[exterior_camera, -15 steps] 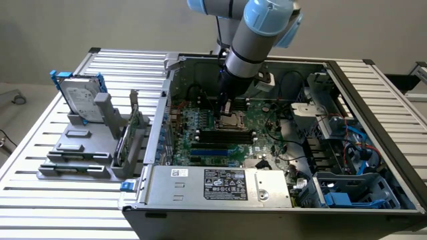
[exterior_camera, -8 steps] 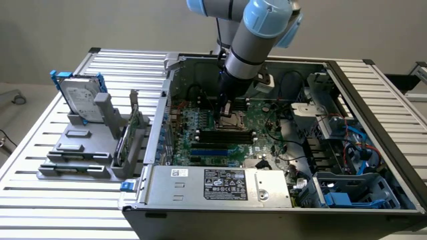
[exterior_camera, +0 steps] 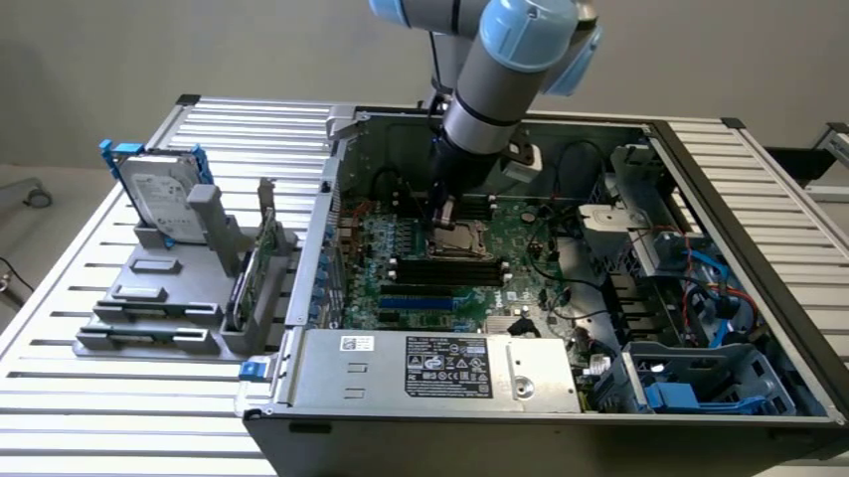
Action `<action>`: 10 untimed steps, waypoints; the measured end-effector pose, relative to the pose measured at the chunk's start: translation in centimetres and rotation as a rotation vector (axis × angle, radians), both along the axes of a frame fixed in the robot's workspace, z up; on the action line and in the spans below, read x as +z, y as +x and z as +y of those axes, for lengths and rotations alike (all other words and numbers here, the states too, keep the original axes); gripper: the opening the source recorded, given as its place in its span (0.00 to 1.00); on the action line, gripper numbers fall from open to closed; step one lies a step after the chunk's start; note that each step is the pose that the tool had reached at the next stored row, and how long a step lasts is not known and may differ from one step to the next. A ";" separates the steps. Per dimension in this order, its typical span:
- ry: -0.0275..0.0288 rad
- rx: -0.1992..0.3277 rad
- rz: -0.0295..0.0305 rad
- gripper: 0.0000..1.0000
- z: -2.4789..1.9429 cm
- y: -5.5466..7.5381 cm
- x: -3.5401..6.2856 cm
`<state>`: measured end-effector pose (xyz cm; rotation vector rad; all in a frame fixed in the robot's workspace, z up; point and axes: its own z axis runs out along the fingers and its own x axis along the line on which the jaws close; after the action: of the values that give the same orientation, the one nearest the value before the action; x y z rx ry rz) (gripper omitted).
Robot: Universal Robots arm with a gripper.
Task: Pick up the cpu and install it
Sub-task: 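Close the cpu cover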
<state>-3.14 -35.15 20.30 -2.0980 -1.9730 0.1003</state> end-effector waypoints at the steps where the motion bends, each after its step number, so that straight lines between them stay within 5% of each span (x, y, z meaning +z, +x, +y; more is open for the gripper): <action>1: 0.0060 -0.001 0.0016 0.11 0.00 -0.1 0.09; 7: 0.0517 -0.005 0.0056 0.11 -0.01 -1.2 0.96; 10: 0.0656 -0.005 0.0121 0.11 -0.05 -1.7 1.23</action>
<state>-4.84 -35.21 21.53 -2.0567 -1.9370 0.0465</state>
